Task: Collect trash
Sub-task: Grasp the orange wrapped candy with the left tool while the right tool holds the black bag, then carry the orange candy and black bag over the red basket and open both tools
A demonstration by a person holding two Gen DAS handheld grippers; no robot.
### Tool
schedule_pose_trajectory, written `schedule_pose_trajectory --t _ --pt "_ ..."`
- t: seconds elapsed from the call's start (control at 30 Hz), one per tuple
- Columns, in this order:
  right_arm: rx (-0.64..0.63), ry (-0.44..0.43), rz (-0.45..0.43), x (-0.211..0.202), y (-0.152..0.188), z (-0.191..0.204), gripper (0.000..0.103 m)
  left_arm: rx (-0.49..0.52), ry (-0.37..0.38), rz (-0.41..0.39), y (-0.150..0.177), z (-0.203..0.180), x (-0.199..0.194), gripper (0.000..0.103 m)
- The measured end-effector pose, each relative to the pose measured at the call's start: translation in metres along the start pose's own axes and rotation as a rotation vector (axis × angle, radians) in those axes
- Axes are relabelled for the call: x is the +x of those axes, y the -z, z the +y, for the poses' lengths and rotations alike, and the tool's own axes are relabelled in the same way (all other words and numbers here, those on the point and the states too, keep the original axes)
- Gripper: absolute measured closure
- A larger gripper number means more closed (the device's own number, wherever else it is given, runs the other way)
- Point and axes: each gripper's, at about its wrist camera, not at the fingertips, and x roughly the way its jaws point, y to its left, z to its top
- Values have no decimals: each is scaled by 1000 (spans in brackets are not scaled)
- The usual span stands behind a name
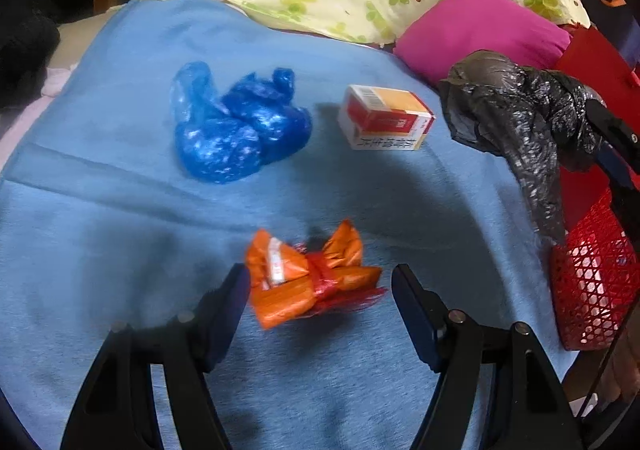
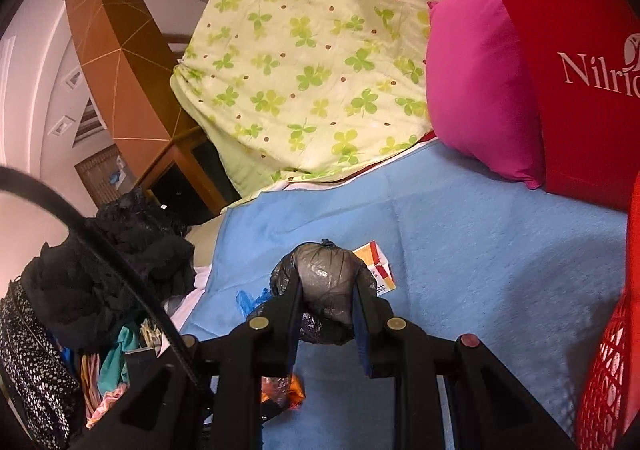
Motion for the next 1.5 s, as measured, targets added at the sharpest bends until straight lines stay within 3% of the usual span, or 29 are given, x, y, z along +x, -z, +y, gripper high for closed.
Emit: schedule_pose_trajectory --t 0.13,0.2,0.27,0.47,0.6,0.73,0.8,0.87,0.9,1.0,1.17,1.2,1.27,1.33,1.5 --pt "3 7 -1 -1 1 -1 78 15 10 24 5 -8 7 58" --pt "1 10 -7 -2 1 -2 78 23 -8 23 6 -8 8 65" --pt "-2 15 -16 -5 0 -1 78 23 -5 20 7 -8 8 84" --pt "7 29 -35 -13 0 -5 78 -1 31 -2 8 -6 -3 89" --pt "6 38 -43 -18 0 -8 78 66 28 -30 12 -17 -19 89" --pt "3 39 -41 -19 0 -8 78 97 18 -9 12 -22 -18 88" --pt "4 39 -37 -20 1 -7 78 96 7 -11 9 -22 -18 76" --pt "0 38 -39 -20 1 -6 78 84 -7 -30 7 -21 -21 26" --pt "-1 38 -40 -20 1 -6 78 84 -17 -53 6 -21 -23 24" --pt "-6 42 -42 -19 1 -7 78 104 -24 -68 2 -24 -19 24" --pt "-10 42 -39 -19 1 -6 78 74 -46 24 -1 -21 18 27" --pt "-13 46 -42 -20 1 -6 78 62 -44 29 -1 -19 22 31" --pt "-15 45 -46 -20 1 -6 78 42 -63 1 -2 -14 21 59" --pt "-17 46 -54 -22 0 -7 78 0 -33 -5 -3 -8 16 70" --pt "-37 55 -81 -29 -1 -4 78 -22 -33 -105 1 -9 -18 72"
